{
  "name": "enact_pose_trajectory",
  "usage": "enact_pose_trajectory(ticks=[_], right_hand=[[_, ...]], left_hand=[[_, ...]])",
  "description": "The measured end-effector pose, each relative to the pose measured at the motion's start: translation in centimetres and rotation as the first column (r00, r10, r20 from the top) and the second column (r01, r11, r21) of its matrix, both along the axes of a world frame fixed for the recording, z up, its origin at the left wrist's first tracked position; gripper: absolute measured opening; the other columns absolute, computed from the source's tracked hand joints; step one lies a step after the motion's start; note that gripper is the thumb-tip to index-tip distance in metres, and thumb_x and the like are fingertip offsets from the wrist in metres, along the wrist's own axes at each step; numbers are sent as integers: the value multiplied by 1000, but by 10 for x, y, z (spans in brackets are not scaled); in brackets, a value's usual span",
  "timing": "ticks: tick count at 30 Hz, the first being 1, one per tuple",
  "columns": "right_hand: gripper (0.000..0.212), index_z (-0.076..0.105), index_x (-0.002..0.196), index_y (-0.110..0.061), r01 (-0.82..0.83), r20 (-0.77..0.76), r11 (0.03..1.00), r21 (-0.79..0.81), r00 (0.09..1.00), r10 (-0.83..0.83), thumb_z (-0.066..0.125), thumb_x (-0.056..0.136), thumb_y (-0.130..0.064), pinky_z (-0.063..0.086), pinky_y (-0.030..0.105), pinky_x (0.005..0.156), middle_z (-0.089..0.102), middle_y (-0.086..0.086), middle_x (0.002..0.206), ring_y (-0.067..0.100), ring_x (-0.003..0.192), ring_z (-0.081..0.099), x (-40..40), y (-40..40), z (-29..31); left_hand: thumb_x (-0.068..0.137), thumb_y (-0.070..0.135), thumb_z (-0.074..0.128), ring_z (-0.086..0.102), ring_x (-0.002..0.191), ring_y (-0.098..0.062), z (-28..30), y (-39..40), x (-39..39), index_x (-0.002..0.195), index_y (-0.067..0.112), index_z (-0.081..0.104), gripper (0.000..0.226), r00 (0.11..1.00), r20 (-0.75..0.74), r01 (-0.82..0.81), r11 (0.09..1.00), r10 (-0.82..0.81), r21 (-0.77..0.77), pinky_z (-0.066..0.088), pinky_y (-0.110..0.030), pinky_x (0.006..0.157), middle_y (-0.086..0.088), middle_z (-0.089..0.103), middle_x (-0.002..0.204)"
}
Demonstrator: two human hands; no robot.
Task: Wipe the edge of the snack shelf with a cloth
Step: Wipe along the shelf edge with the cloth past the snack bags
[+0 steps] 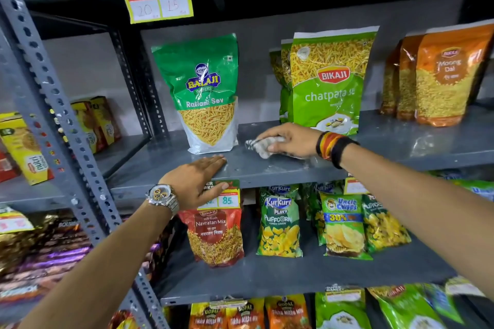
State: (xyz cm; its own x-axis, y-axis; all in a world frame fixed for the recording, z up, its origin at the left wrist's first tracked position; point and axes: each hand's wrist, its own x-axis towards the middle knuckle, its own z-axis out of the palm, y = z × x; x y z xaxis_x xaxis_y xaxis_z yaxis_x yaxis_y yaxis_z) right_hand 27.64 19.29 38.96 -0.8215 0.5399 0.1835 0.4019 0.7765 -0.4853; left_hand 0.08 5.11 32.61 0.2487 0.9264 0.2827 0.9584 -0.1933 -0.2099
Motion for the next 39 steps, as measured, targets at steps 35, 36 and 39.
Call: enact_pose_trajectory(ticks=[35, 36, 39], right_hand=[[39, 56, 136, -23, 451, 25, 881, 143, 888, -459, 58, 97, -21, 32, 35, 111, 44, 5, 151, 27, 140, 39, 80, 4, -9], [40, 55, 137, -23, 423, 34, 895, 138, 901, -431, 57, 97, -21, 32, 35, 110, 44, 6, 151, 27, 140, 40, 75, 6, -11], [41, 53, 138, -26, 353, 60, 928, 118, 930, -361, 57, 97, -24, 36, 35, 106, 46, 5, 150, 28, 136, 44, 65, 18, -16]], left_hand=[[87, 81, 12, 48, 138, -28, 1, -6, 8, 152, 11, 39, 99, 998, 68, -3, 1000, 2, 10, 45, -46, 110, -11, 45, 155], [88, 79, 15, 47, 138, -28, 1, -6, 10, 153, 12, 38, 97, 997, 72, -20, 1000, 19, 13, 44, -45, 110, -11, 44, 156], [87, 77, 17, 47, 138, -28, 0, -7, 17, 154, 14, 38, 94, 995, 71, -75, 997, 74, 16, 44, -45, 110, -9, 42, 157]])
